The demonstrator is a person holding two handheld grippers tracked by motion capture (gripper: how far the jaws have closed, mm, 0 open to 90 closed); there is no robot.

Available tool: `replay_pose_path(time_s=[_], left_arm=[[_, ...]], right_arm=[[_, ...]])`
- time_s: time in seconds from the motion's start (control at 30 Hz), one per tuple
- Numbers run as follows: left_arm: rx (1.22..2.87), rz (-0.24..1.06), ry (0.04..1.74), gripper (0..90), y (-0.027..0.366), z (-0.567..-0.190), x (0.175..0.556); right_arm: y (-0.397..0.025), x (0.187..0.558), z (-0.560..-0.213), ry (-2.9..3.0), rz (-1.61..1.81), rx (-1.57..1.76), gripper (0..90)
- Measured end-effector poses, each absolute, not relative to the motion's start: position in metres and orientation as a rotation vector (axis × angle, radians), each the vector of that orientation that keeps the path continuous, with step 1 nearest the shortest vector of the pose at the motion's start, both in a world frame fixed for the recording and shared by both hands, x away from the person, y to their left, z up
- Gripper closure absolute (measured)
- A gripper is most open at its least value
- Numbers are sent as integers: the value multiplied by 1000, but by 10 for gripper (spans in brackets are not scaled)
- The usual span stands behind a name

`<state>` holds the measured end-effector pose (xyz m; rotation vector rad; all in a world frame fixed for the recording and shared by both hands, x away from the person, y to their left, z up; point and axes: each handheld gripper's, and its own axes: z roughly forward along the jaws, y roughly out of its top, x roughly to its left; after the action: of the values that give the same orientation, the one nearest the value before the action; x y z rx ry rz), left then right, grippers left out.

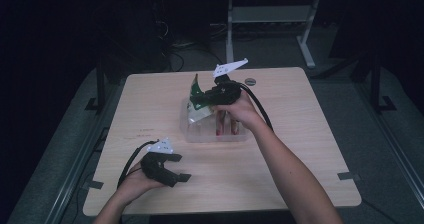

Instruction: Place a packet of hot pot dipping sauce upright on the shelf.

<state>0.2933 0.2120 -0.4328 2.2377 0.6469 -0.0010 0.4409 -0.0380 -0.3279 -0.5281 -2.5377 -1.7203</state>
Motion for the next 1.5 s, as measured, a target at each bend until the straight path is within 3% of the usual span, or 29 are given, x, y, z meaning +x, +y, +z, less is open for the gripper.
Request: replay_pose_path(time_s=[0.83, 1.07, 1.3, 1.5], left_arm=[[2252, -18, 644, 164, 210, -434, 294], [2257, -18, 643, 164, 210, -434, 295], [2252, -20, 650, 164, 210, -434, 295], [2233, -11, 657, 164, 210, -433, 298]], right_arm=[[-23, 433, -346, -2699, -1546, -581, 897], [-23, 432, -345, -2717, -1548, -616, 850], [-35, 432, -338, -2677, -1608, -663, 691], [-41, 423, -334, -2724, -1590, -684, 440]])
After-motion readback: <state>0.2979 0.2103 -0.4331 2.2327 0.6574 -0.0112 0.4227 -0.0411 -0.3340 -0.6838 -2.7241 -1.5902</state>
